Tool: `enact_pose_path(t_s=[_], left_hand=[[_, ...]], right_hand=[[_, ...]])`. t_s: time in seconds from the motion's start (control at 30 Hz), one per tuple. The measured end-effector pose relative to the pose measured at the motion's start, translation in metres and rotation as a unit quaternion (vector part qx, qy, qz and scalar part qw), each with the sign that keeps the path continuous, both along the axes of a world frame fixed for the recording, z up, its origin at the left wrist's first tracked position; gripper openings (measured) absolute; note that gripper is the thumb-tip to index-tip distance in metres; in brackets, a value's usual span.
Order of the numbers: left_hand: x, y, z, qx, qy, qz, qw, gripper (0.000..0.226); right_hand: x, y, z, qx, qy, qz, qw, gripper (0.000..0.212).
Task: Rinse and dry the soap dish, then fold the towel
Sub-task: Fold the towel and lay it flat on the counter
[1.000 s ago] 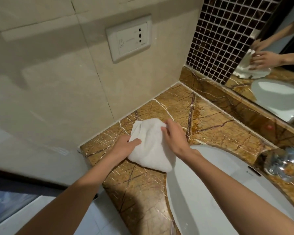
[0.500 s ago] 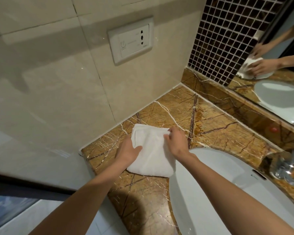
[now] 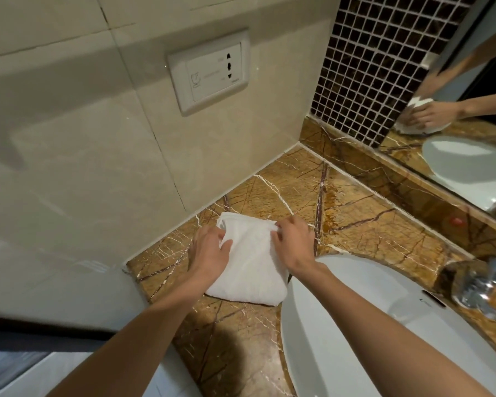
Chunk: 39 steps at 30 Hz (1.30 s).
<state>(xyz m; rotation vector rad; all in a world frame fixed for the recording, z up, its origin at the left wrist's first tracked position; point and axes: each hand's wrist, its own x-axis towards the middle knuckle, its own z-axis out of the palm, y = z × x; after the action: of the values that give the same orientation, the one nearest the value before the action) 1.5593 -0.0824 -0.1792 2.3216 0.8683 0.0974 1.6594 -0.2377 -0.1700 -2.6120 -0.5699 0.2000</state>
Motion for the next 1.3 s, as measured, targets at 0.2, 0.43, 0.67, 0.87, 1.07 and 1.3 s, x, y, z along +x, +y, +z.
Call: enact_pose_path(t_s=[0.2, 0.43, 0.67, 0.87, 1.07, 1.3], left_hand=[[0.007, 0.004, 0.001, -0.041, -0.008, 0.023, 0.999, 0.027], [0.014, -0.001, -0.001, 0.001, 0.022, 0.046, 0.999, 0.038], [0.007, -0.024, -0.007, 0.236, 0.070, -0.196, 0.949, 0.064], [0.003, -0.023, -0.015, 0.223, 0.164, -0.249, 0.928, 0.064], [-0.007, -0.032, -0.014, 0.262, 0.134, -0.261, 0.919, 0.064], [-0.002, -0.024, -0.012, 0.255, 0.160, -0.319, 0.899, 0.063]], right_hand=[[-0.002, 0.000, 0.000, 0.039, -0.033, 0.016, 0.999, 0.015], [-0.004, 0.011, 0.003, -0.020, -0.034, 0.004, 0.999, 0.019], [-0.018, 0.009, -0.001, -0.071, -0.091, 0.148, 0.982, 0.045], [-0.018, 0.001, -0.017, -0.149, -0.043, 0.187, 0.970, 0.054], [-0.028, -0.006, -0.009, -0.134, -0.063, 0.183, 0.972, 0.053], [-0.033, -0.013, -0.008, -0.128, 0.009, 0.143, 0.981, 0.054]])
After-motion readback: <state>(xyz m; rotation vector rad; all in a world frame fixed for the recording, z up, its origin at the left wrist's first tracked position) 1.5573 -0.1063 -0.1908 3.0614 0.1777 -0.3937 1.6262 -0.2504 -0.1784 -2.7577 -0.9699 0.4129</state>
